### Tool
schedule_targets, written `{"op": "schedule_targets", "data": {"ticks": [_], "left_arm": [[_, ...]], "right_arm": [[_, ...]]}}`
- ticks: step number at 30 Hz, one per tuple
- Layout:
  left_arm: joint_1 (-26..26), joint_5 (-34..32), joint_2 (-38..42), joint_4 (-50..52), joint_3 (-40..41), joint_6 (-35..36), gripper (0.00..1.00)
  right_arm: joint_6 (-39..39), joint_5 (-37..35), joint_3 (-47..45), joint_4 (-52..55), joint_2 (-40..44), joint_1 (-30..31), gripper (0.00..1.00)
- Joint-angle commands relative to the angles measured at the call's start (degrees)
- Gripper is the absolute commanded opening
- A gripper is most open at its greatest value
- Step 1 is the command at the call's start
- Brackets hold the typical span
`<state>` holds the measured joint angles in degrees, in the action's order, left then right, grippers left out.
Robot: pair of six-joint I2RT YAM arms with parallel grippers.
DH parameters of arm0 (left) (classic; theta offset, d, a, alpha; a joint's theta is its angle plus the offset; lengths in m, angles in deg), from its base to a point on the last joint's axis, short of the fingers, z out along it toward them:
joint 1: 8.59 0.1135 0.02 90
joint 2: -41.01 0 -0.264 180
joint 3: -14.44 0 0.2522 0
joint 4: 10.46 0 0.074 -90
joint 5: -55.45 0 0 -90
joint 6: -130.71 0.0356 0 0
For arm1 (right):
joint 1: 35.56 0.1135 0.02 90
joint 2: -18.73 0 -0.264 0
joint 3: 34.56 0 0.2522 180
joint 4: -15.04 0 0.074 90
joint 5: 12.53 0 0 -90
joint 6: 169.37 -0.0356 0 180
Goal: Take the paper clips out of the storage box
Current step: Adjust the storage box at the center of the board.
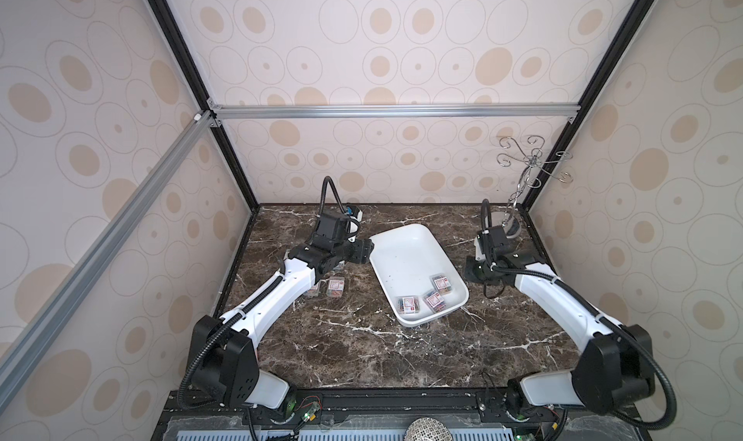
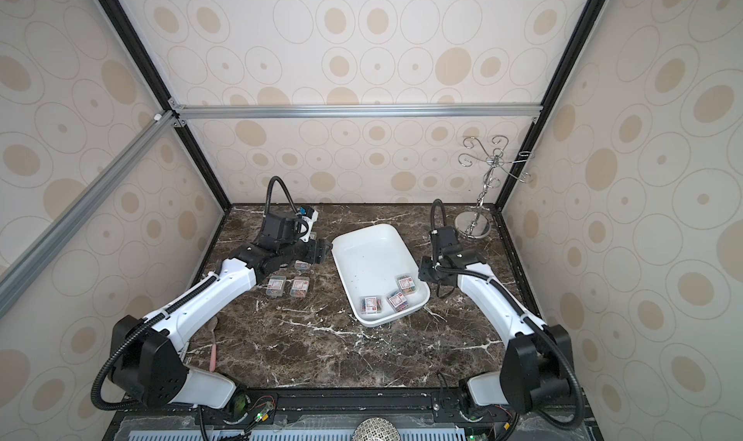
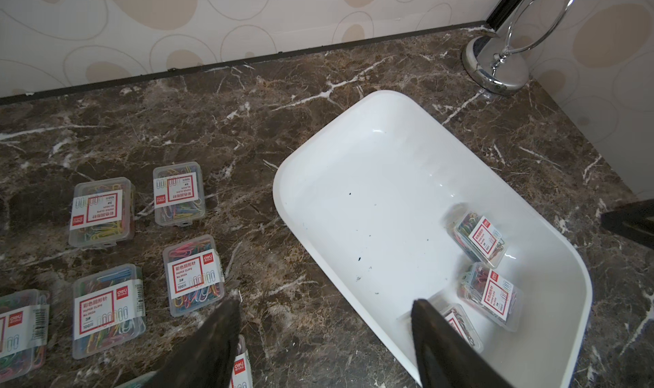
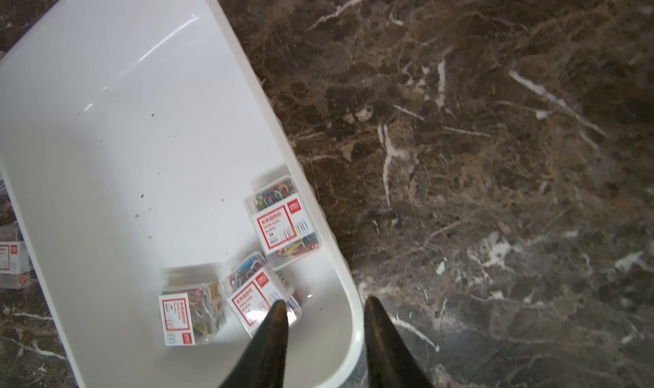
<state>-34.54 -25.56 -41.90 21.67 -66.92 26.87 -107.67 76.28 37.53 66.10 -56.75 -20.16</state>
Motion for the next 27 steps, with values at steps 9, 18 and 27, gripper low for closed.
{"op": "schedule_targets", "data": {"ticks": [9,18,27], "left_arm": [[-1.3,0.8,0.4,-2.6,0.3,-1.8,0.76],[-1.6,-0.7,0.6,-1.3,0.3,-1.1,0.76],[-1.8,-1.0,1.7,-0.4,0.8,-0.8,0.76]], "right_arm": [[-6.4,1.5,-10.6,-1.1,2.1,2.2,0.37],[-1.9,-1.3,-7.1,-0.2,-5.2,2.1,0.35],[4.0,-2.8,-1.7,0.7,-13.3,1.2,0.14]]}}
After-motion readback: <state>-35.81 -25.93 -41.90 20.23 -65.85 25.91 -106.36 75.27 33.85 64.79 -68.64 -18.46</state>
